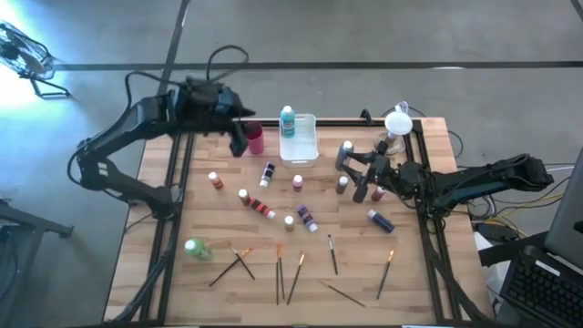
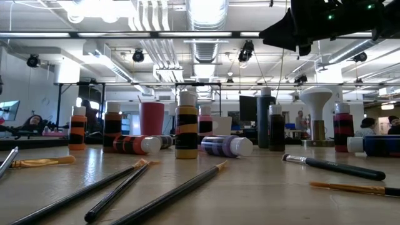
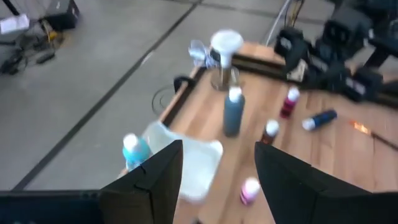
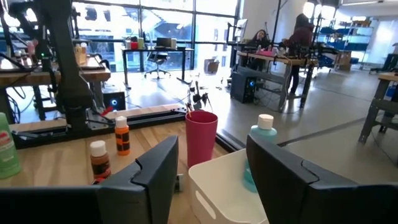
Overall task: Pick & Place Paint Supplies
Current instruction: Put the silver paint brush into the pink cup
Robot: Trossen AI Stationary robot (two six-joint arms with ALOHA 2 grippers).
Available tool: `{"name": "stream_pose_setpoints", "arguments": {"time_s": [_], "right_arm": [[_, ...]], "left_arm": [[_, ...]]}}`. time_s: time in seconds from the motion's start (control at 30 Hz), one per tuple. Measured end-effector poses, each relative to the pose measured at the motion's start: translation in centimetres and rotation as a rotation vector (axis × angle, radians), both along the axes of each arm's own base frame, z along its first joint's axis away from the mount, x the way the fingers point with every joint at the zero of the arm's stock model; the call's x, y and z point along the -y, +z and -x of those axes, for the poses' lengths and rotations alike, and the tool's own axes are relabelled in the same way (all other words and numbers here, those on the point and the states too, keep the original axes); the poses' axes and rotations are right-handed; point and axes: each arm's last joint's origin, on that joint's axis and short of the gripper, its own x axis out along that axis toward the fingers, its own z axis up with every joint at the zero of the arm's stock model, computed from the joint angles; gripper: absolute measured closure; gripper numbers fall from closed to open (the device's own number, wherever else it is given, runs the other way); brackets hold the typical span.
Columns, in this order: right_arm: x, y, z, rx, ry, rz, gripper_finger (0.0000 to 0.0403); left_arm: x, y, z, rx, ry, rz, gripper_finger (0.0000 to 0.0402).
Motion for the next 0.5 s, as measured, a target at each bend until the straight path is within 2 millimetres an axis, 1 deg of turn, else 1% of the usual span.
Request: {"name": "stream_pose_setpoints", "arguments": {"time_s": [0.3, 0.5], "right_arm": [[0.0, 0.0, 0.0, 0.016, 0.003, -0.032, 0.0192], [0.0, 0.0, 0.0, 0.018, 0.003, -0.034, 0.0186]], "left_arm": [[5.2, -1.8, 0.8, -0.177, 0.045, 0.055, 0.0198], [8.0, -2.5, 1.3, -0.189, 0.044, 0.137, 0.0198]]}}
